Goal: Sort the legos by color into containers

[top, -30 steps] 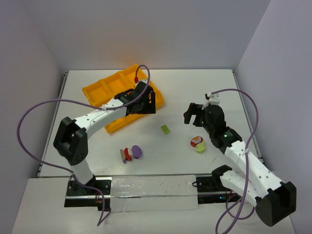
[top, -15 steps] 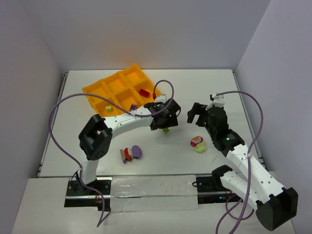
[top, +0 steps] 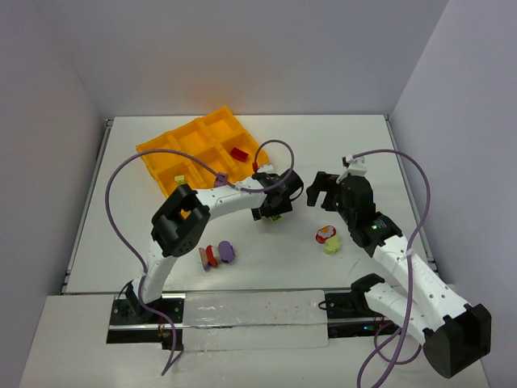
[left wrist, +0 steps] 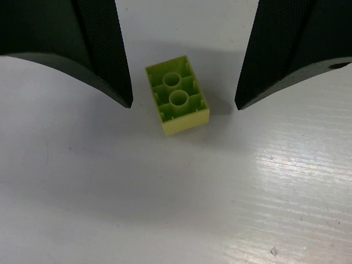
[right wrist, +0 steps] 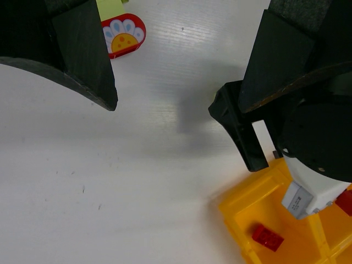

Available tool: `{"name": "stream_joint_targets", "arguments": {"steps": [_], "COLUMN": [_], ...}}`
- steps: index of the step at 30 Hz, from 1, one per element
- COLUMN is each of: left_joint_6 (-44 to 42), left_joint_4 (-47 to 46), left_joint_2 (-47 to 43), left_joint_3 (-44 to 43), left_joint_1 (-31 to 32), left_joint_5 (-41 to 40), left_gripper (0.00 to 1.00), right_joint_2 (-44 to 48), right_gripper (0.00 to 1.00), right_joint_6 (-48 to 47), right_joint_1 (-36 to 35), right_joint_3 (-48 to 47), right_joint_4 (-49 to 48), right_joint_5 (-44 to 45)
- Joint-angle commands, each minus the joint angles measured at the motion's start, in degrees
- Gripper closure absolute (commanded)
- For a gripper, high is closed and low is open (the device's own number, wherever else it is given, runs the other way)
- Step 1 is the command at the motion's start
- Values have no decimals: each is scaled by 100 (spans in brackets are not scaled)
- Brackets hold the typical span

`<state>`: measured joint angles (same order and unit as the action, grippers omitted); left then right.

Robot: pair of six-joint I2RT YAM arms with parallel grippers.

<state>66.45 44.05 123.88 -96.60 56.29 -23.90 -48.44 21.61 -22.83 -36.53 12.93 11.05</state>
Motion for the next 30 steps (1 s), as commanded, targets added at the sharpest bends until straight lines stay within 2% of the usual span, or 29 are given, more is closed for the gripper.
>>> {"name": "stream_joint_targets", "arguments": {"steps": [1, 3, 4, 5, 6, 8, 12, 20, 24, 30], "left_joint_6": [131, 140, 140, 107, 77, 9, -54, -401, -652, -1082], "left_joint_4": [87, 174, 224, 244, 224, 268, 490, 435, 87, -517], "left_joint_2": [141, 171, 172, 155, 92, -62, -550, -2437, -3472, -3879], "left_joint_3": [-286, -335, -342, -359, -346, -314, -171, 850, 1747, 2631], "left_joint_1": [20, 13, 13, 22, 8, 6, -86, -1073, -1905, -3281], "left_joint_5": [-143, -194, -219, -237, -217, -235, -557, -885, -827, -231], "left_gripper": [33, 47, 50, 62, 67, 84, 97, 98, 97, 91], "right_joint_2": [-7, -7, -7, 17, 26, 58, 114, 70, 31, -49], "right_gripper": [2, 2, 2, 2, 2, 2, 2, 2, 2, 2], "right_joint_6": [28, 39, 45, 45, 73, 81, 51, 60, 81, 110], "right_joint_1": [40, 33, 33, 41, 42, 40, 35, 34, 33, 33], "right_joint_3": [-196, -196, -196, -188, -187, -179, -218, -224, -221, -214], "right_joint_4": [-177, -174, -168, -168, -168, -177, -164, -190, -247, -326], "right_joint_5": [-70, -84, -77, -69, -27, 22, 105, -48, -127, -265]}}
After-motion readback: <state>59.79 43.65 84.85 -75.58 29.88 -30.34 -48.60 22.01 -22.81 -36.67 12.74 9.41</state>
